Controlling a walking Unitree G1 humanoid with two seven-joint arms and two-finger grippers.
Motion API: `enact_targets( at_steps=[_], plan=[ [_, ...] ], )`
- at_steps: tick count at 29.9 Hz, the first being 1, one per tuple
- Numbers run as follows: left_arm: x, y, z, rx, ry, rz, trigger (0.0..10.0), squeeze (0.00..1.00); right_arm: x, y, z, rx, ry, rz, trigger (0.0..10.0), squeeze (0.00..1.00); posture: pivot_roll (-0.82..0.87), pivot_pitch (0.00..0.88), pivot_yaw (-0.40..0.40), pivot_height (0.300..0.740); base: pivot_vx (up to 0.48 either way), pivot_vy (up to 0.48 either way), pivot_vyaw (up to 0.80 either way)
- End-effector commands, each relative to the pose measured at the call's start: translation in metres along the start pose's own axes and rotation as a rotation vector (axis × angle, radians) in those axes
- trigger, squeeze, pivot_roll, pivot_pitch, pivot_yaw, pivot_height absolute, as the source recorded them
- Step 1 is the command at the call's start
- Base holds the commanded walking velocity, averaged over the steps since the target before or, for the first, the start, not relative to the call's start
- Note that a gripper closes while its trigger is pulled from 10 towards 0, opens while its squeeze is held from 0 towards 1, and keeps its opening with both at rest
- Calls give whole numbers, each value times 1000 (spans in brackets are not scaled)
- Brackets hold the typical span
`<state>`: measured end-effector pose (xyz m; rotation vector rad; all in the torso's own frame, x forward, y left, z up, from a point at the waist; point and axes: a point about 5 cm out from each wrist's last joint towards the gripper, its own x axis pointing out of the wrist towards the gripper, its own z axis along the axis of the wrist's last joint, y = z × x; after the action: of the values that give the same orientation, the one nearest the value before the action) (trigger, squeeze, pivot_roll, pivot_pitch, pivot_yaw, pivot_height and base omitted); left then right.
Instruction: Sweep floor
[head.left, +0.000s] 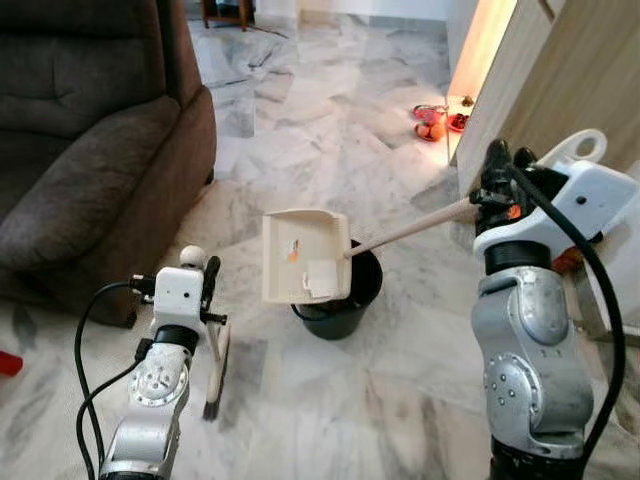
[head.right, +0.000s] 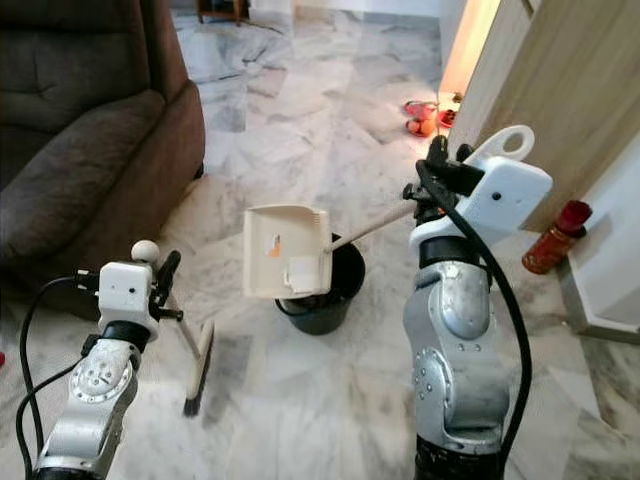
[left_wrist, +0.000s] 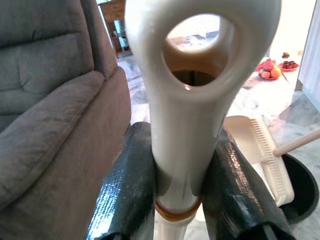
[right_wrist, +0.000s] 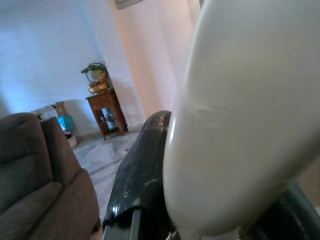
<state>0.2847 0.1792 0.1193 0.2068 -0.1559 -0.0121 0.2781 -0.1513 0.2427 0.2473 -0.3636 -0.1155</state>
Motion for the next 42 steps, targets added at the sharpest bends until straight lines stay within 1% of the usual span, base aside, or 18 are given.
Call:
enact_targets(
  at_steps=[1,12,17,20,36,42],
  plan=[
    [0,5,8,25,-50,16,10000,0,1,6,15,28,-85,27,10000,0,3,79,-4,740,274,0,0],
    [0,6,9,25,-56,25,10000,0,1,8,16,40,-93,34,10000,0,7,84,-7,740,272,0,0],
    [0,6,8,24,-57,25,10000,0,1,9,14,40,-80,31,10000,0,6,85,-9,740,274,0,0],
    [0,6,8,25,-56,28,10000,0,1,10,12,46,-74,36,10000,0,6,85,-9,740,274,0,-713],
    [0,5,8,26,-53,29,10000,0,1,12,9,59,-53,42,10000,0,7,89,-11,740,274,0,0],
    [0,6,8,24,-54,29,10000,0,1,12,7,62,-45,41,10000,0,7,89,-11,740,274,0,-800]
  ],
)
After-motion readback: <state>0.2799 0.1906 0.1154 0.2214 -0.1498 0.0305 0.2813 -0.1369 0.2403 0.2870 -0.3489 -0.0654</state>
